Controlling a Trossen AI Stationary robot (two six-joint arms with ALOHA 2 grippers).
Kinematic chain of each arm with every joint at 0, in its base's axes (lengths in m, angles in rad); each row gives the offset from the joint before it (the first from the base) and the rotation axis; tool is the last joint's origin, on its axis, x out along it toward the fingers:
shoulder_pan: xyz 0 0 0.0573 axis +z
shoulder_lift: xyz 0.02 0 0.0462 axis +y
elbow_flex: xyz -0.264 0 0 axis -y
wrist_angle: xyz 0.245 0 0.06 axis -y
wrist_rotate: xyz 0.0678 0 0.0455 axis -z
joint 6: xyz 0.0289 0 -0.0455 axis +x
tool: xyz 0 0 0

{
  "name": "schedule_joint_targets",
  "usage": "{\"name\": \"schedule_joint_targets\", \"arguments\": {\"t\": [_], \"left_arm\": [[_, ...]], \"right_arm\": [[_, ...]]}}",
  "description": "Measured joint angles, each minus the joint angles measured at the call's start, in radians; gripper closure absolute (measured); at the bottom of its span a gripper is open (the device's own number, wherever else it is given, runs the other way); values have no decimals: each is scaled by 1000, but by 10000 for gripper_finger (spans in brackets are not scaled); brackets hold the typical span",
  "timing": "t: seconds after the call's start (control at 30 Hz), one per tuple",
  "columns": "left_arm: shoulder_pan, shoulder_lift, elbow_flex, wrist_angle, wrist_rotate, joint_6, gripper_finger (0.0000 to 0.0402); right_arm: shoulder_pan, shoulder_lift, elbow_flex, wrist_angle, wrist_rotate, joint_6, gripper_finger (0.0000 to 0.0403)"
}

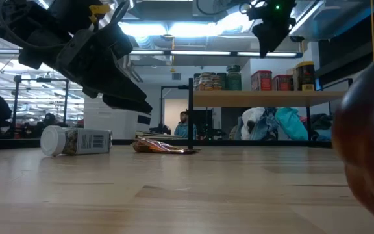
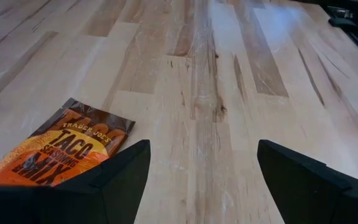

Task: Shelf spices
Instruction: Put the red seasoning can on the shelf

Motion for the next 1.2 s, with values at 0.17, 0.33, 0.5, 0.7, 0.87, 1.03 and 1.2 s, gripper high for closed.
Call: {"name": "schedule_joint_targets", "arguments": {"t": [0.17,0.33,0.5,0.7,0.87,1.03,1.2], "left_arm": [[0,0,0,-1,0,-6,112],[0,0,0,-1,0,-1,112],[0,0,0,-1,0,-2,112],[0,0,0,-2,0,-4,112],[0,0,0,-4,0,-5,112],[0,0,0,-5,0,-6,112],[0,0,0,-5,0,-6,112]], "right_arm": [[-2,5,-2,-5,-81,38,72],[-12,15,-2,52,-61,18,72],[-69,61,-2,29,-80,17,72],[-84,90,-2,32,-62,14,72],[-90,95,-2,33,-88,8,72],[-98,96,-1,26,-49,6,72],[-135,97,-2,19,-19,15,72]]}}
